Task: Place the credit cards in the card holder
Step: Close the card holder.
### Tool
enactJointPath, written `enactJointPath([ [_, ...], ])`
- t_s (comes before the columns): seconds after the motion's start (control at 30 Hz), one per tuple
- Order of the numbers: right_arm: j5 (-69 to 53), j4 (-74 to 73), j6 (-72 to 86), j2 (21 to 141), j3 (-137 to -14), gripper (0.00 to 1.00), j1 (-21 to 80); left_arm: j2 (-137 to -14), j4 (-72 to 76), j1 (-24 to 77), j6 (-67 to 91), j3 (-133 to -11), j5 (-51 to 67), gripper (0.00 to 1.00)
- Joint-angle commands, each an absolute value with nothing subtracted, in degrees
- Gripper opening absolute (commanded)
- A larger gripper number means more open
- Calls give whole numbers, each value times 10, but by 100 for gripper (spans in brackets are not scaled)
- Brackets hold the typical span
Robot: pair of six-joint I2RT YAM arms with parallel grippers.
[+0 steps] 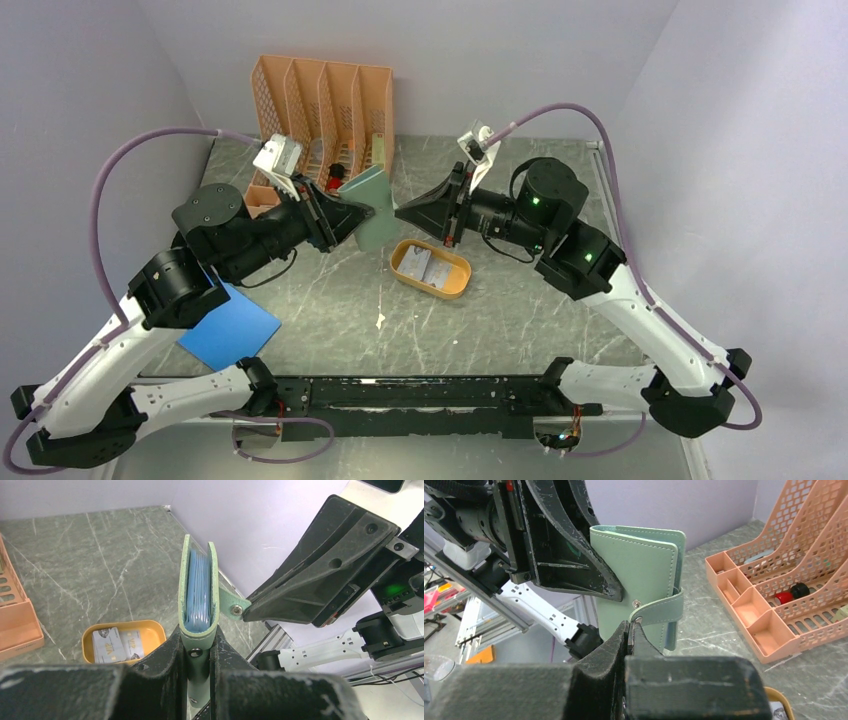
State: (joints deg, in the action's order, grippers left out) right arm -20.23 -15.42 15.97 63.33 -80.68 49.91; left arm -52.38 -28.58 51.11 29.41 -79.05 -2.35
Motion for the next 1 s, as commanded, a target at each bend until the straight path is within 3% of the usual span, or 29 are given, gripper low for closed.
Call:
enactJointPath([
  [0.0, -242, -172, 143, 645, -830, 0, 496, -530, -265, 513, 283, -818, -21, 5],
  [0.97, -210, -161, 137, 655, -827, 0, 496, -541, -261, 513, 279, -817, 10, 5],
])
